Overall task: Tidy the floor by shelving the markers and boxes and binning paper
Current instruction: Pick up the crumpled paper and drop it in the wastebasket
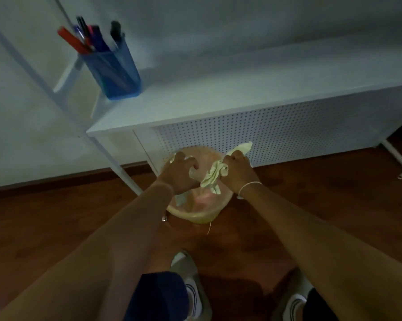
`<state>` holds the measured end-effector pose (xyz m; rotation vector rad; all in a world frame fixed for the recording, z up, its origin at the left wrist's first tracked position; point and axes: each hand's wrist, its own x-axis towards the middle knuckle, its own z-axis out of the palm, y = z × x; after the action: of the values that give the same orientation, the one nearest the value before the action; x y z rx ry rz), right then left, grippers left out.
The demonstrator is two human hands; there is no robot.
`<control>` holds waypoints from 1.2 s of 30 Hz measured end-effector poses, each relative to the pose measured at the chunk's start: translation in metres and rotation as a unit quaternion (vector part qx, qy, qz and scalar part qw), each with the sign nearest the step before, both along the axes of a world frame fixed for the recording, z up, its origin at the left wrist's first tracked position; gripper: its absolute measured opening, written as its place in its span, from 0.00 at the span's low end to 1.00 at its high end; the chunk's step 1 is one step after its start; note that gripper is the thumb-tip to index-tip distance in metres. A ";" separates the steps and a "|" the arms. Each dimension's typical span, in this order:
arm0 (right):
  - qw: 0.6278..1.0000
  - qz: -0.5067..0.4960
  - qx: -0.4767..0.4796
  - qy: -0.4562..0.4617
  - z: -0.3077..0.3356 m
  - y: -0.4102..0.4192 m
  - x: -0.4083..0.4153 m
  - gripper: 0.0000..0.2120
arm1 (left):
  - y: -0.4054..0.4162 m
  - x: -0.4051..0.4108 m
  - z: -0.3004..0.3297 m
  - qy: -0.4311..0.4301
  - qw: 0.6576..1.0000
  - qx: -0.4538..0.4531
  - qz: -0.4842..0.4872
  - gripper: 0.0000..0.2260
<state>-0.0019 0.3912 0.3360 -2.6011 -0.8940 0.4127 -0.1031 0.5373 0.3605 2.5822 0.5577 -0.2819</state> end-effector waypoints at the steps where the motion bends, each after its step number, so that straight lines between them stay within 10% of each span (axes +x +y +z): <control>1: 1.000 0.006 -0.005 0.004 -0.008 0.006 0.004 0.19 | 0.005 0.002 -0.008 0.007 1.000 -0.007 0.000 0.22; 18: 0.986 0.146 -0.012 0.075 -0.044 0.032 0.010 0.29 | 0.047 0.008 -0.045 0.180 0.969 0.147 -0.084 0.36; 36: 0.992 -0.085 -0.076 -0.062 0.143 -0.282 0.006 0.27 | -0.234 0.085 0.125 -0.015 0.962 0.094 -0.257 0.29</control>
<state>0.0039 0.1090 0.4789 -2.8426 -0.6961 0.2868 -0.0181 0.3029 0.4850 2.8762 -0.1184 -0.3725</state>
